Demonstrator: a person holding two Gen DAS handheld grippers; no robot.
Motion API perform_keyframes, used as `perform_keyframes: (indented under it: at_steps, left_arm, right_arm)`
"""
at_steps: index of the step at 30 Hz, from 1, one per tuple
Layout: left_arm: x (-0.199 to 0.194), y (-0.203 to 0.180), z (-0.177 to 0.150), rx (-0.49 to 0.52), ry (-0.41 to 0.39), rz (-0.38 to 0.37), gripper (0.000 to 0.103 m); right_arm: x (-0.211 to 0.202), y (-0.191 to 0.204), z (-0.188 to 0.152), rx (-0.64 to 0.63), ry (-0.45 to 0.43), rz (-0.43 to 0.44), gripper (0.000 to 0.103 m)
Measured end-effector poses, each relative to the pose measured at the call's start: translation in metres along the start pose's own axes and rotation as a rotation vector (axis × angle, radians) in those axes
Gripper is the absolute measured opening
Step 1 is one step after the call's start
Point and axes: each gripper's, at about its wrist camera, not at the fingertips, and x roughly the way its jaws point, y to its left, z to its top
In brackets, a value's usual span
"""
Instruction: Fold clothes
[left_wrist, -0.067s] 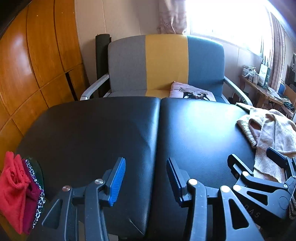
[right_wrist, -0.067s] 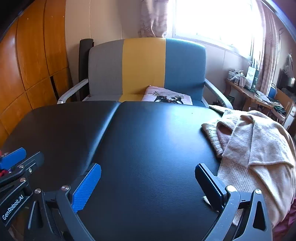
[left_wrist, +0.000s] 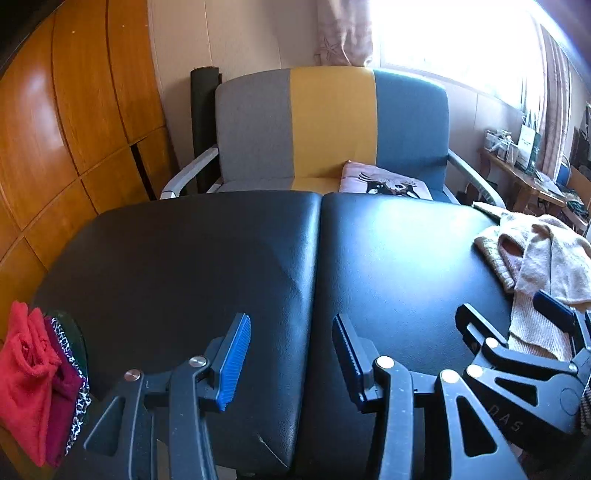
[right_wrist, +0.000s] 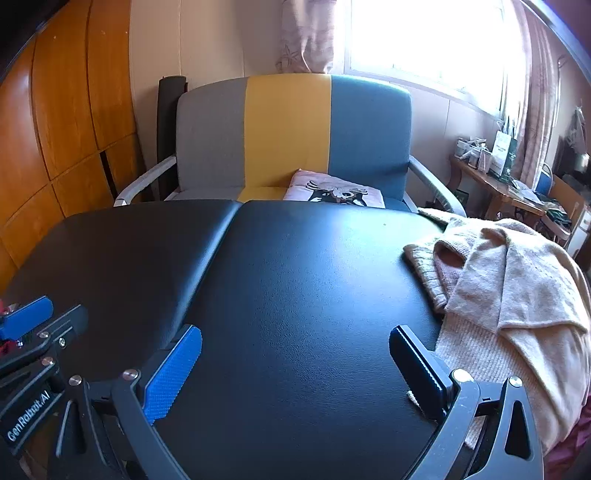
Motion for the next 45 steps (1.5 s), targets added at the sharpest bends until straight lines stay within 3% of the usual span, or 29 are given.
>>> perform_keyframes:
  at_steps: [13,27,34,40,45]
  left_arm:
    - [0.002,-0.046,0.002,0.132,-0.003,-0.057,0.047]
    - [-0.007,-0.158,-0.009,0.294,-0.011,-0.272,0.047]
    - [-0.018,-0.216,-0.023,0.404,-0.015,-0.334,0.049]
    - [0.002,-0.242,-0.054,0.501,0.067,-0.415,0.050]
    - [0.033,-0.248,-0.077,0.559,0.120,-0.374,0.050]
  right_arm:
    - [0.000,-0.036,-0.001,0.075,0.005,-0.062,0.103]
    - [-0.037,-0.164,-0.031,0.288,0.010,-0.290,0.103]
    - [-0.057,-0.223,-0.056,0.390,0.010,-0.386,0.103]
    - [-0.058,-0.263,-0.077,0.456,0.030,-0.418,0.103]
    - [-0.046,-0.285,-0.096,0.481,0.069,-0.408,0.103]
